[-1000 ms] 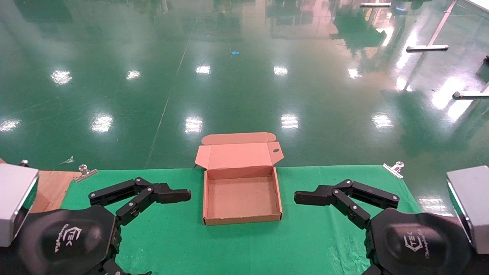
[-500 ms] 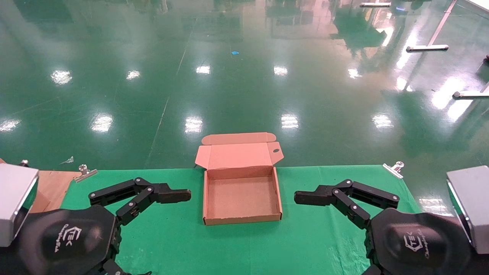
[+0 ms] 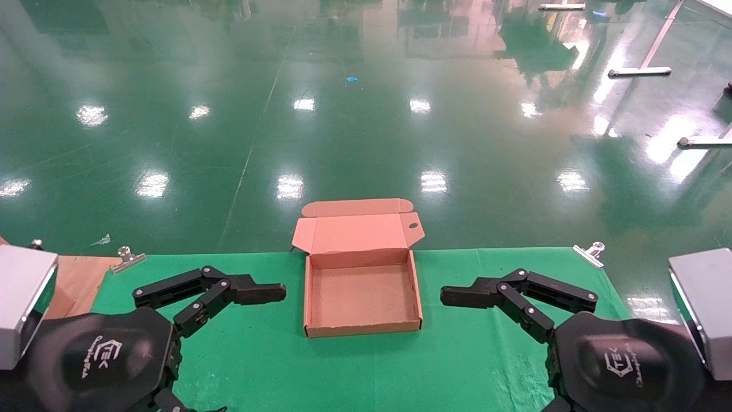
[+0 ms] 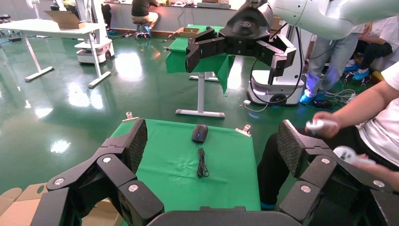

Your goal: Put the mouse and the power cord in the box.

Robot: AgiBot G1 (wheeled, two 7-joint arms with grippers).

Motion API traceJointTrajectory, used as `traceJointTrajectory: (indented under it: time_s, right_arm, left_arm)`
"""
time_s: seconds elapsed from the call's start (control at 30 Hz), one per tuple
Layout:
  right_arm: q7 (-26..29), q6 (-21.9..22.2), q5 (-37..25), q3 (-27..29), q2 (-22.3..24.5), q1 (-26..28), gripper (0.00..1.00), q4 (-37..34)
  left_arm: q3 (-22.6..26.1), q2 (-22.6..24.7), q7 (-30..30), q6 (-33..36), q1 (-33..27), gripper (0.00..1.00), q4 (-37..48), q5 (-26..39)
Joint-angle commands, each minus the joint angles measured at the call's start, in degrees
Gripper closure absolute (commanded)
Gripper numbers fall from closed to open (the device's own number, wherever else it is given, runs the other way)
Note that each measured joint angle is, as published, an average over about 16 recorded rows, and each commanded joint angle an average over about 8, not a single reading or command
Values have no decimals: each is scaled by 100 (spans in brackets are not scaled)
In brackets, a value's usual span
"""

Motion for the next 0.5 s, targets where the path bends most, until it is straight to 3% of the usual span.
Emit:
traceJointTrajectory:
  time_s: [0.03,0.3,0.5]
  right_arm:
    - [-1,1,-1,-1,-1,1,0,-1]
    - [-32,-25,-120,-24,39,59,0,37]
    - [4,-267,-1257,-492,79,690,0,157]
  left_arm:
    - [-2,-2,-3,2,2,0,-3,1]
    - [17,6,25,0,-41,0,-2,59]
    - [321,65,166,148,-385,0,191,805]
